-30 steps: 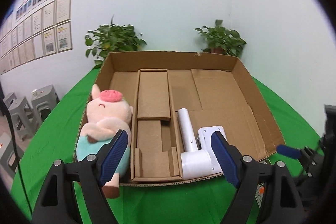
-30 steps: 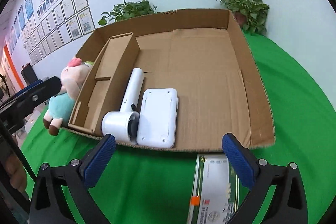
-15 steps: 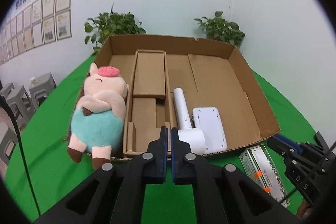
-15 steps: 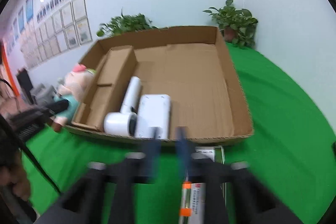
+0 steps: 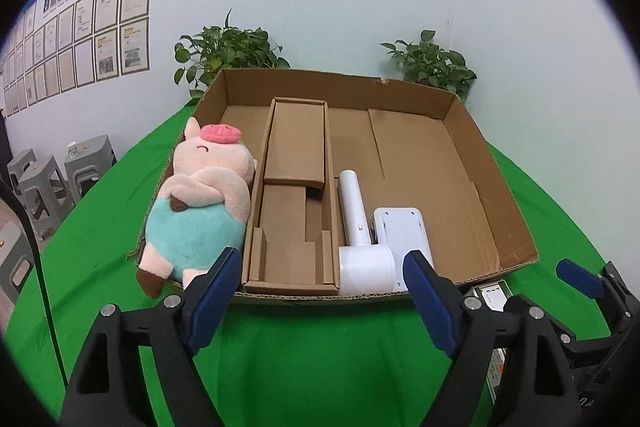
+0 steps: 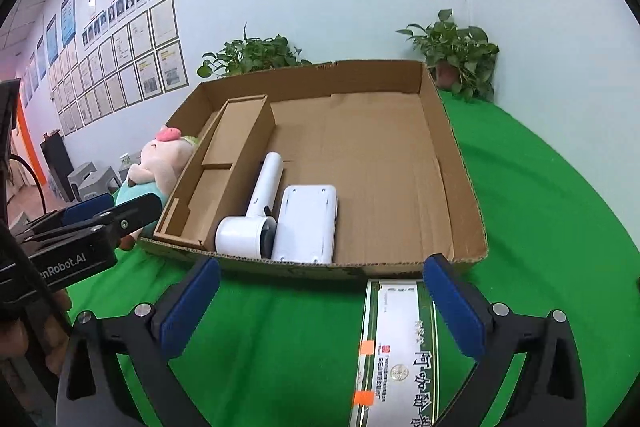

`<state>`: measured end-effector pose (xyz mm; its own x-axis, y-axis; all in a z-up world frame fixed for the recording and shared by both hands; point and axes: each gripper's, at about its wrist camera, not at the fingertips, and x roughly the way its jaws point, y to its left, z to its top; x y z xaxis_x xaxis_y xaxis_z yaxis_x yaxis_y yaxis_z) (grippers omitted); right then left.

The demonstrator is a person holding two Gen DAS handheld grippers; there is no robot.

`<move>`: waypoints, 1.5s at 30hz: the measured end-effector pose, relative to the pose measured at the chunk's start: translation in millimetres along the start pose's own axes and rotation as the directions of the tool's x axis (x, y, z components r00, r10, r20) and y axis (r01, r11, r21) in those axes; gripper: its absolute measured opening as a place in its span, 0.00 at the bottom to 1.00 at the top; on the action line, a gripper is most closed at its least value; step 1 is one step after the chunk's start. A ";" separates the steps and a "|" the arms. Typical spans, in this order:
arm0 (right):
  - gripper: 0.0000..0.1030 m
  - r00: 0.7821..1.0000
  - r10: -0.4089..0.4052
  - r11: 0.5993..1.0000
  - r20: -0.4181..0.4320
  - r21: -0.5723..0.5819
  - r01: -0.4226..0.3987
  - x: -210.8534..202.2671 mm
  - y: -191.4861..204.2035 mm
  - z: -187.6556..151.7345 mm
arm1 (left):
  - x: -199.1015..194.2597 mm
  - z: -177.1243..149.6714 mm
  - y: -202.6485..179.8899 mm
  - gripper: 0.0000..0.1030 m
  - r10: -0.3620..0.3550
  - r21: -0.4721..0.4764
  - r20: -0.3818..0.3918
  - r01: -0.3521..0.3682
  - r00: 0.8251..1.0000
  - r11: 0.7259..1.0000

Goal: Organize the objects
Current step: 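Open the right gripper to release the device and withdraw, then close the right gripper on the white-and-green medicine box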

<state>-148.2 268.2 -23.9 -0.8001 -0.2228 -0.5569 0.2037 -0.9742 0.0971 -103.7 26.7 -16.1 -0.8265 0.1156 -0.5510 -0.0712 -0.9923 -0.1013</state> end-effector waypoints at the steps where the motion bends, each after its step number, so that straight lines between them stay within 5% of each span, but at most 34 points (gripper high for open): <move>1: 0.99 1.000 -0.004 1.000 -0.001 0.003 0.004 -0.3 -0.4 -1.3 | 0.2 -0.4 -0.1 0.80 -0.002 0.002 -0.001 0.002 1.000 1.000; 34: 1.00 0.993 0.092 0.995 0.069 -0.041 -0.090 -19.9 11.8 -12.1 | 3.9 -9.5 2.3 0.80 0.012 0.011 -0.032 -0.012 0.999 1.000; 45: 1.00 0.989 0.148 0.987 -0.014 -0.057 -0.148 -21.8 1.1 -42.8 | 7.4 -17.3 1.0 0.80 -0.081 0.003 -0.079 0.082 0.994 0.997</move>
<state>-106.5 273.6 -46.9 -0.7532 -0.3639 -0.5479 0.3523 -0.9267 0.1312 -100.3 27.4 -34.6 -0.7711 0.1992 -0.6048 -0.1402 -0.9796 -0.1438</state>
